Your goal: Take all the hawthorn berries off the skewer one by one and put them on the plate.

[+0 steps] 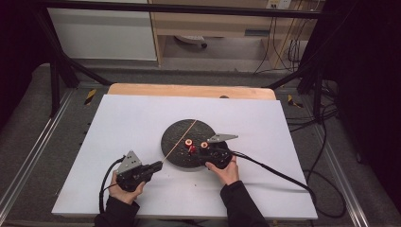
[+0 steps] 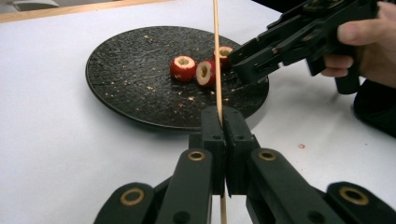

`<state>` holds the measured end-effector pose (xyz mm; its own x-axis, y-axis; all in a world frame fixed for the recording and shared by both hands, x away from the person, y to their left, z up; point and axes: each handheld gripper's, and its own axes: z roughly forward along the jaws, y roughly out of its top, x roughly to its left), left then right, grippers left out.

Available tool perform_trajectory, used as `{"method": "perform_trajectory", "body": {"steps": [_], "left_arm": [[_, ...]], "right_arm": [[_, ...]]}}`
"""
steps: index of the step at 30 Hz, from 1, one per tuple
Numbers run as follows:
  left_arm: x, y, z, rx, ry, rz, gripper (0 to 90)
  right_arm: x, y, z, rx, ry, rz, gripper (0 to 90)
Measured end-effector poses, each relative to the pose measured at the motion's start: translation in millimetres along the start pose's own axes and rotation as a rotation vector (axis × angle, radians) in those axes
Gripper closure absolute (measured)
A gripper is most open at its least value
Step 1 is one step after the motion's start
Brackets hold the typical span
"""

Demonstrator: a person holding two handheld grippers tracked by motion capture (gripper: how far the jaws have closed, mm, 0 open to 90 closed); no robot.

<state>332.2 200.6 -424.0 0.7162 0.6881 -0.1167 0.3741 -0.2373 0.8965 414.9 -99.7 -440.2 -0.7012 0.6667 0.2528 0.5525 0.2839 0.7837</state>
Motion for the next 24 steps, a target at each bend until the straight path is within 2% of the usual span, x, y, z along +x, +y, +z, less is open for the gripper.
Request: {"method": "perform_trajectory", "body": {"steps": [3,5,9,12,17,24], "left_arm": [[0.5,0.5,-0.5,0.002,0.001,-0.002,88.4],[0.6,1.0,-0.4,0.001,0.003,-0.004,88.4],[0.5,2.2,0.5,0.003,0.007,-0.003,88.3],[-0.5,3.7,1.2,0.011,0.017,0.007,88.3],[-1.2,6.1,4.2,0.028,0.021,0.01,88.3],[-1.6,10.7,7.6,0.046,0.027,0.017,88.3]], "right_arm": [[0.7,1.6,-12.5,-0.016,-0.003,-0.012,47.4],[-1.0,0.9,-21.9,-0.022,-0.023,-0.023,42.5],[-8.8,-6.4,-40.1,-0.025,-0.061,-0.042,33.1],[-17.0,-15.1,-51.5,-0.026,-0.072,-0.04,24.7],[-30.4,-29.9,-65.2,-0.022,-0.096,-0.035,11.0],[-43.6,-47.9,-77.6,0.0,-0.119,-0.02,2.1]]}}
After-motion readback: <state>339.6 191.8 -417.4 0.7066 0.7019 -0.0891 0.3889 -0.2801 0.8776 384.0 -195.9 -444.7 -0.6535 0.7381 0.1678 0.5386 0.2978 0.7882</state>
